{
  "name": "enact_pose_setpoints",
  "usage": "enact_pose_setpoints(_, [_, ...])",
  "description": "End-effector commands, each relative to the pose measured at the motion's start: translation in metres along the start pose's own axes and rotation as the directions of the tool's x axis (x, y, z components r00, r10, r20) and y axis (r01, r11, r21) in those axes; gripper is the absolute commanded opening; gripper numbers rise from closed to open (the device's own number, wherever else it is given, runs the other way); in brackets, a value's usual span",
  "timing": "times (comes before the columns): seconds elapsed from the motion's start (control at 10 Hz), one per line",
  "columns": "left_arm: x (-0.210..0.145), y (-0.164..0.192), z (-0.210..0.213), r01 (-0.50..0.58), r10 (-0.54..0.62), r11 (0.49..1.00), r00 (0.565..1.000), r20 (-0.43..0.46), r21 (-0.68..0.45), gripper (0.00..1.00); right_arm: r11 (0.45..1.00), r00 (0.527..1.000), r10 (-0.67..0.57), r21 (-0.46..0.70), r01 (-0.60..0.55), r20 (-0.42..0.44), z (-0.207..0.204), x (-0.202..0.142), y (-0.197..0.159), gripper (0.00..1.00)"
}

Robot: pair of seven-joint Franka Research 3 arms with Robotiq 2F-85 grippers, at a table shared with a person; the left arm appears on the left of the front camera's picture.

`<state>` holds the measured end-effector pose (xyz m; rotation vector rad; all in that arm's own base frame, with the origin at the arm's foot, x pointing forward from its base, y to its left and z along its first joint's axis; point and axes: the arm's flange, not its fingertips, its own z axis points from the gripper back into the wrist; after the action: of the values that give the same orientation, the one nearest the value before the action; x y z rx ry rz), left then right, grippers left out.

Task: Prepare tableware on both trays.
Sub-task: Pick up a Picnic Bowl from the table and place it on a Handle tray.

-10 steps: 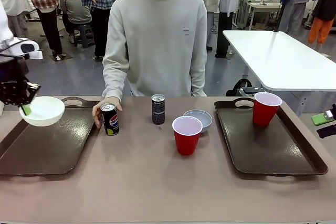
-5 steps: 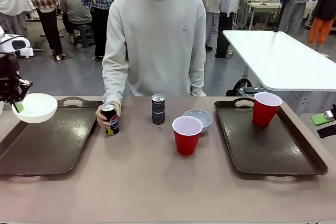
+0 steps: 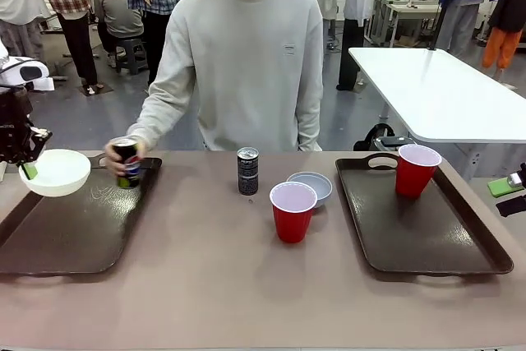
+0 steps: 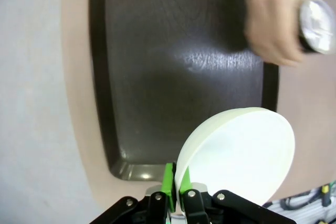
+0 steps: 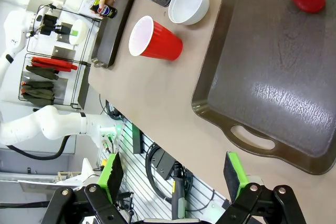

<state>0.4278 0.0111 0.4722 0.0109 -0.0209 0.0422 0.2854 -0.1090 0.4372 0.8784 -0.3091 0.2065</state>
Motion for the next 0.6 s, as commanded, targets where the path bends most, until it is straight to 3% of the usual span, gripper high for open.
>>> enact_pose_setpoints(0.0, [-0.048, 0.021, 0.014, 0.141, -0.140, 0.990, 0.988, -0.059, 0.012, 0.04, 1.000, 1.000, 0.003, 0.021, -0.003, 0.011, -0.001, 0.002, -0.001, 1.00])
enact_pose_setpoints(0.2, [-0.096, 0.040, 0.026, 0.215, -0.213, 0.976, 0.976, -0.052, 0.035, 0.04, 1.000, 1.000, 0.003, 0.021, -0.003, 0.011, -0.001, 0.002, -0.001, 1.00])
enact_pose_setpoints(0.5, [-0.094, 0.040, 0.022, 0.197, -0.193, 0.979, 0.979, -0.065, 0.051, 0.04, 1.000, 1.000, 0.003, 0.021, -0.003, 0.011, -0.001, 0.002, -0.001, 1.00])
